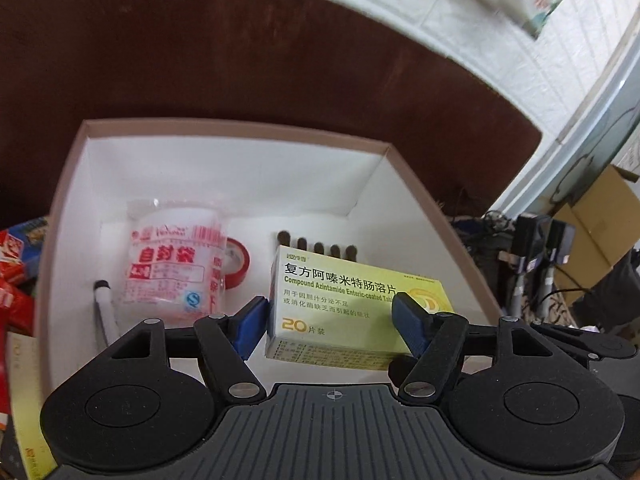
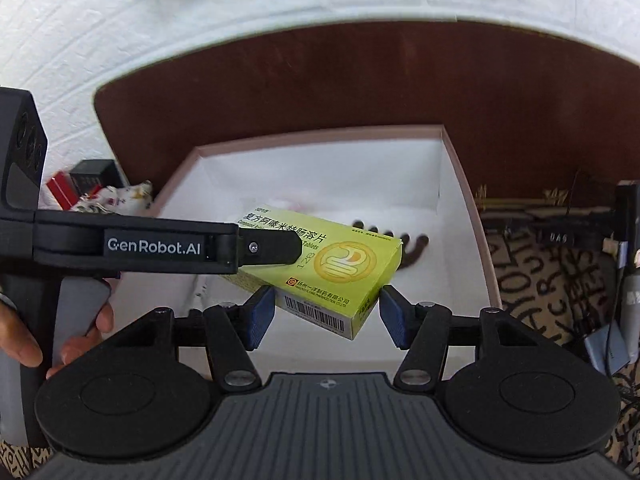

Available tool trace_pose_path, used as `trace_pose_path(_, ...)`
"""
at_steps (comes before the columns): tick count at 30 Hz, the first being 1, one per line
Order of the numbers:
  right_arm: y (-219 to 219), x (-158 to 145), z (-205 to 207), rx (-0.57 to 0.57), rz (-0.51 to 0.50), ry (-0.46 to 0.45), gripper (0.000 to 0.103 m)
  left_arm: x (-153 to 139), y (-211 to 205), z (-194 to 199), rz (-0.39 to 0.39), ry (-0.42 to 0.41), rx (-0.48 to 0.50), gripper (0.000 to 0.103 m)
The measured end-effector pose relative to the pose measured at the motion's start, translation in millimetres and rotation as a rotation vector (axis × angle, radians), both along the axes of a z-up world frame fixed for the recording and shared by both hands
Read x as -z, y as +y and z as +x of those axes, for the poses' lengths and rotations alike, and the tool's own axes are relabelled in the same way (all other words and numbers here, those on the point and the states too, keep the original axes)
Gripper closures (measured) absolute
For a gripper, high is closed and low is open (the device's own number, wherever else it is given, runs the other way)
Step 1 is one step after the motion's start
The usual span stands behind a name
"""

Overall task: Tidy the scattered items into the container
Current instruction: 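Lower the medicine box into the box and open the left gripper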

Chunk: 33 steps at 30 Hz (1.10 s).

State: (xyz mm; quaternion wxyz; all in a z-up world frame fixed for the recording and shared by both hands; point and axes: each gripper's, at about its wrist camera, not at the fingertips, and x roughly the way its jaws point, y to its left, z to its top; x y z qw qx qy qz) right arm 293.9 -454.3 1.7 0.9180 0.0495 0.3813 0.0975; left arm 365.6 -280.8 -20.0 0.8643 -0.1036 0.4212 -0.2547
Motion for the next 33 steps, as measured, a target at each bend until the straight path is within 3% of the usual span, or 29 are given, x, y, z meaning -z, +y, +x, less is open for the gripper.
trace_pose_path(6, -17.5, 20.0, 23.6, -0.003, 0.021, 0.09, 0.039, 21.5, -12.4, 18.6, -0.004, 0.068, -0.002, 0.023)
trace_pose_path(14, -3.2, 25.8, 46.6, -0.022, -0.104, 0.159, 0.036, 31.1, -24.1, 29.9, 0.021, 0.12, -0.027, 0.021)
trace_pose_path(20, 21.8, 40.9, 56.9, 0.005, -0.29, 0.234, 0.029, 41.0, -34.7, 38.4, 0.025, 0.244, 0.089, 0.0)
trace_pose_path(21, 25.1, 43.1, 58.6, 0.017, -0.31, 0.237, 0.028, 42.1, -31.7, 38.2, -0.003, 0.26, 0.088, 0.0)
trace_pose_path(25, 34.6, 44.3, 56.6, 0.042, -0.385, 0.187, 0.005, 45.2, -17.9, 37.2, -0.116, 0.319, 0.121, 0.0)
trace_pose_path(33, 29.9, 17.9, 42.8, 0.081, -0.353, 0.147, 0.004, 23.6, -7.5, 19.0, -0.093, 0.235, 0.114, 0.0)
